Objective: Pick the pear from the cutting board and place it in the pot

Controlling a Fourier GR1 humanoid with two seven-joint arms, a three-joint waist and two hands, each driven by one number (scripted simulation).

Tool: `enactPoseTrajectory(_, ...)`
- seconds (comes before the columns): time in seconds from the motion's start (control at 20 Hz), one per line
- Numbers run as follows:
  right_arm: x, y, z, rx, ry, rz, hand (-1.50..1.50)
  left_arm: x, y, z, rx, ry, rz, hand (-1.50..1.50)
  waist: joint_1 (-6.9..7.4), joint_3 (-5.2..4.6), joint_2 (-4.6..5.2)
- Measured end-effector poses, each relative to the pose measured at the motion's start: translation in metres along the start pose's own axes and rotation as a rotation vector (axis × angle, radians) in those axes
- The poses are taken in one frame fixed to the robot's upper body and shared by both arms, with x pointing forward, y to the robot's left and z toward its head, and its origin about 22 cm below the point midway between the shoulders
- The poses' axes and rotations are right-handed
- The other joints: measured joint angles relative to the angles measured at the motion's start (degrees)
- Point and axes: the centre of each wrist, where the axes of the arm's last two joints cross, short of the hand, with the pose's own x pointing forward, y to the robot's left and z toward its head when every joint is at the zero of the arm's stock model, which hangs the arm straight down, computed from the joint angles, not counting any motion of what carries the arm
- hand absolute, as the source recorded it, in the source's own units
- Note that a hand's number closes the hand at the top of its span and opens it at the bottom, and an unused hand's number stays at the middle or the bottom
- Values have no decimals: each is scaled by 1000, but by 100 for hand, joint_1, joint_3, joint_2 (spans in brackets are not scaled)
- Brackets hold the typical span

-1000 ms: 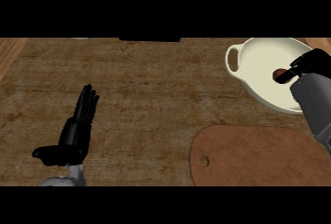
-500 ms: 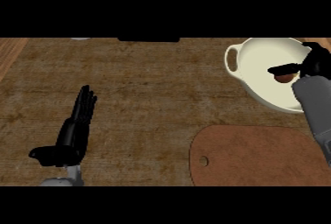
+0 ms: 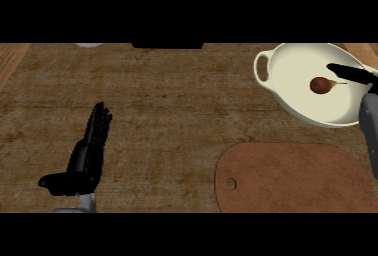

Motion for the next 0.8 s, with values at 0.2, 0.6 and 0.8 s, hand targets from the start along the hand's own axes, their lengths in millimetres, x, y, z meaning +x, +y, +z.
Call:
enactPoseTrajectory(0.2,-23,-16,-5,-45,-8,-69,-150,0,3,-4,10,2,-1,0,-26,-4,-13)
enactPoseTrajectory(0.6,-69,-59,-18,-79,-56,-128,-150,2,9,-8,15,5,-8,0,-59,-12,-32)
enactPoseTrajectory(0.8,-77,-77,-24,-84,-64,-129,-150,9,6,-4,19,5,-7,0,-74,-13,-44)
